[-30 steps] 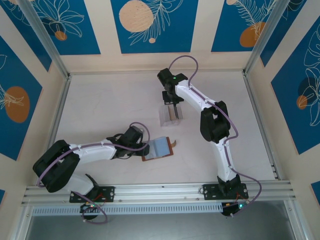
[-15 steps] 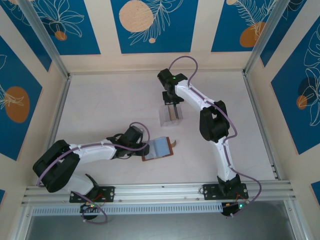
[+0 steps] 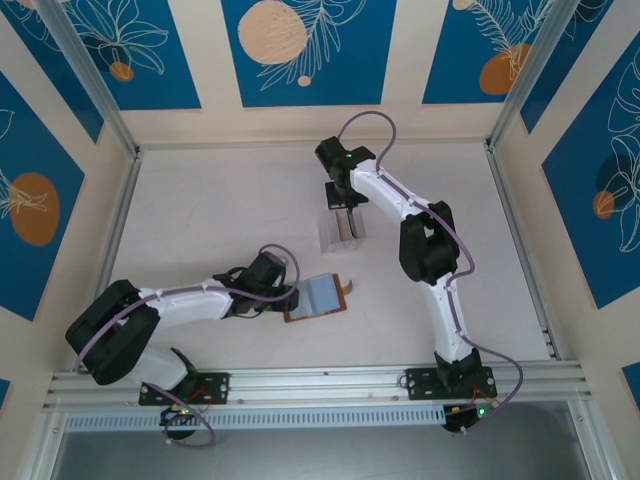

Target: Put the credit cards into the card holder

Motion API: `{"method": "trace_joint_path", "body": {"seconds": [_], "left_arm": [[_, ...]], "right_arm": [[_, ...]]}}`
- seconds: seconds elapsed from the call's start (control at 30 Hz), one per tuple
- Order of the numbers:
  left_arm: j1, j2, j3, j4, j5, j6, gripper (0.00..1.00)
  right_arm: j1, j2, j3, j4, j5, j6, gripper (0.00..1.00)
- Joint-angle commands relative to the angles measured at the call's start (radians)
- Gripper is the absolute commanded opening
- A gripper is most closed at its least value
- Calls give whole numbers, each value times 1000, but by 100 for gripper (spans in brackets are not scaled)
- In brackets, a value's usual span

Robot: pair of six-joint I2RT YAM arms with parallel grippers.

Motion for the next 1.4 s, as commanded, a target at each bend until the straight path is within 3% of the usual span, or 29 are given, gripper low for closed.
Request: {"method": "trace_joint_path", "body": {"seconds": [0.0,1.03,1.3,1.37], "left_arm": [[6,41,-14,20,50,-11,48],[5,49,-14,27,53,-20,48],[5,42,-13,25,58,-12,48],[5,38,-13,24,58,-11,48]], "right_arm": [[-9,-33,23,-30,10,-10,0],[-38,-269,-177,75,-84,8,0],[-6,-389,-237,104,-159,16,0],[10,-438,-298,140,-228,36,0]]}}
